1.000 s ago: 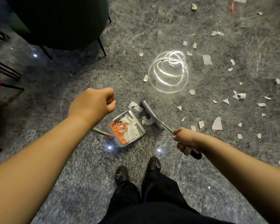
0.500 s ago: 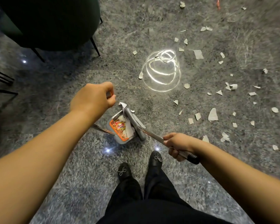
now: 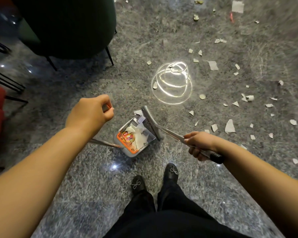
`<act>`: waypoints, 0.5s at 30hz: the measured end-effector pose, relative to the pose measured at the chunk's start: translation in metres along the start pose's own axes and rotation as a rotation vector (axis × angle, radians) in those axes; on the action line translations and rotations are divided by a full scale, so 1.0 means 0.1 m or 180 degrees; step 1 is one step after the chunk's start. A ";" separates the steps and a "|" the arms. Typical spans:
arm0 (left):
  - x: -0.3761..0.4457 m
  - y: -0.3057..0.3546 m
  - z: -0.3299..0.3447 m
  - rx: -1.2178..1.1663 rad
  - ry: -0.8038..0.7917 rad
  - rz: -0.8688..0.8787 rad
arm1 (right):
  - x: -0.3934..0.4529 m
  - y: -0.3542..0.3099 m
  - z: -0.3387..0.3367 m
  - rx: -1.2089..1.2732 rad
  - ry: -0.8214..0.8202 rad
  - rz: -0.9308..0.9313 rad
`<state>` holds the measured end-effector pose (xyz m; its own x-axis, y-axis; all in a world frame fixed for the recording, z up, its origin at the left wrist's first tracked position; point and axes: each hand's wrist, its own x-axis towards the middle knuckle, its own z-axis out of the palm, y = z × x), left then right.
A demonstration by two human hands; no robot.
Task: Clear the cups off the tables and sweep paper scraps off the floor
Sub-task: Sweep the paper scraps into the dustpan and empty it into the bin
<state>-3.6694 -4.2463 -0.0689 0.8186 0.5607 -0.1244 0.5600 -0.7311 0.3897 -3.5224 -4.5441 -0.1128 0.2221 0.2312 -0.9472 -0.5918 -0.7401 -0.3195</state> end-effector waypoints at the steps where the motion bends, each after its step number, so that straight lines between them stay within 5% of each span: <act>1: -0.02 -0.06 -0.04 -0.0005 0.0010 -0.0039 | 0.02 -0.03 0.03 0.0013 0.0015 -0.0001; 15: 0.39 -0.40 -0.13 0.0156 -0.0012 -0.0432 | 0.75 -0.91 -0.14 -0.0638 0.0224 -0.0156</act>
<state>-3.6614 -4.1898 -0.0776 0.7353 0.6544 -0.1765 0.6711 -0.6667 0.3241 -3.4408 -4.4679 -0.1545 0.3045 0.2306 -0.9242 -0.4145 -0.8415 -0.3466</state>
